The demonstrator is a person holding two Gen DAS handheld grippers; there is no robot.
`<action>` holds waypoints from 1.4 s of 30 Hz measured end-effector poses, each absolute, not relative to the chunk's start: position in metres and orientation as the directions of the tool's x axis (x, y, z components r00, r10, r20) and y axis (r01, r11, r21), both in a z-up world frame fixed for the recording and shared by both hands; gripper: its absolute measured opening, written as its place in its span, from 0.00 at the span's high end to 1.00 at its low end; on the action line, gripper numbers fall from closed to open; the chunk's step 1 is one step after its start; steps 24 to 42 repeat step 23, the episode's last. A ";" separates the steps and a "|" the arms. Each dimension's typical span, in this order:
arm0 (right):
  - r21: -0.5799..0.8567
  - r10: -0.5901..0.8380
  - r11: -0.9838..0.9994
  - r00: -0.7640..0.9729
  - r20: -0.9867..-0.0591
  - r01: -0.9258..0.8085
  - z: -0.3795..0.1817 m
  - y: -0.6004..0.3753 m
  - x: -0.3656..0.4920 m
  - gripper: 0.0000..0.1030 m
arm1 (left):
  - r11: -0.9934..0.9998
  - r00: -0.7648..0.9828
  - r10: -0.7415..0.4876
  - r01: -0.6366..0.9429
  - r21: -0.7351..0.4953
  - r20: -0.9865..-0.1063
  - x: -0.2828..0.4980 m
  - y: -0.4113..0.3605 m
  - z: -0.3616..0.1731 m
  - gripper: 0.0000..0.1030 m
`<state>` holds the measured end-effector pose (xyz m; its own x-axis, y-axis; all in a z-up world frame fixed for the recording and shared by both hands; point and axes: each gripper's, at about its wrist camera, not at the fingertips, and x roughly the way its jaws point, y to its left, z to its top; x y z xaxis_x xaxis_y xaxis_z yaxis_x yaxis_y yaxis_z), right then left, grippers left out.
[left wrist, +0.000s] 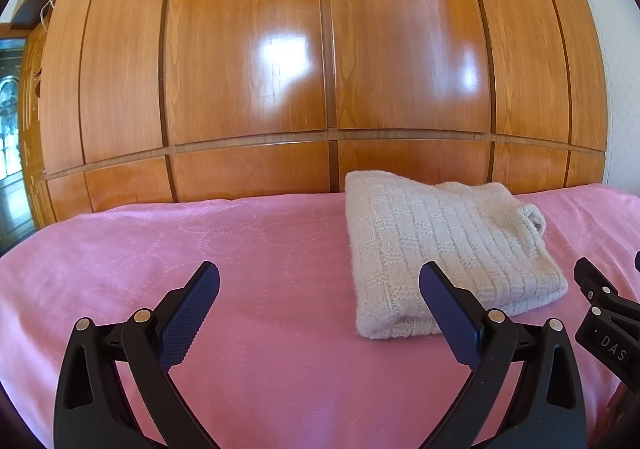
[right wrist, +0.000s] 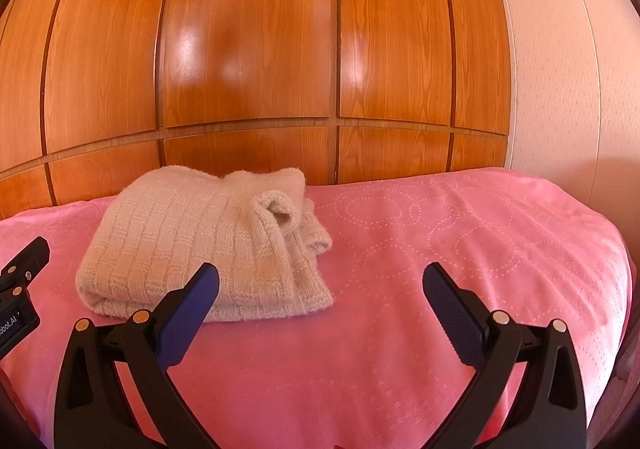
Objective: Fold small clothes
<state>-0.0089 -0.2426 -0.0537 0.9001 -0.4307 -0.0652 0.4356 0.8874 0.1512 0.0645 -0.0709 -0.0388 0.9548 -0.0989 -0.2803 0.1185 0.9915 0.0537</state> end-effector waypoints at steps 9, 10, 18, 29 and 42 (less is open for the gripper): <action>0.151 -0.430 0.888 0.900 -0.068 0.435 -0.054 -0.242 -0.008 0.02 | 0.991 0.953 -0.101 0.120 0.052 -0.285 0.066 -0.070 -0.039 0.04; 0.151 -0.430 0.887 0.900 -0.068 0.435 -0.054 -0.242 -0.008 0.02 | 0.991 0.953 -0.101 0.120 0.052 -0.285 0.066 -0.070 -0.039 0.04; 0.151 -0.429 0.888 0.901 -0.070 0.434 -0.055 -0.243 -0.008 0.02 | 0.990 0.944 -0.104 0.127 0.055 -0.312 0.070 -0.072 -0.039 0.04; 0.153 -0.428 0.888 0.901 -0.076 0.435 -0.056 -0.243 -0.008 0.02 | 0.990 0.938 -0.106 0.132 0.057 -0.331 0.073 -0.075 -0.042 0.04; 0.153 -0.428 0.888 0.901 -0.076 0.435 -0.056 -0.243 -0.008 0.02 | 0.990 0.938 -0.106 0.132 0.057 -0.331 0.073 -0.075 -0.042 0.04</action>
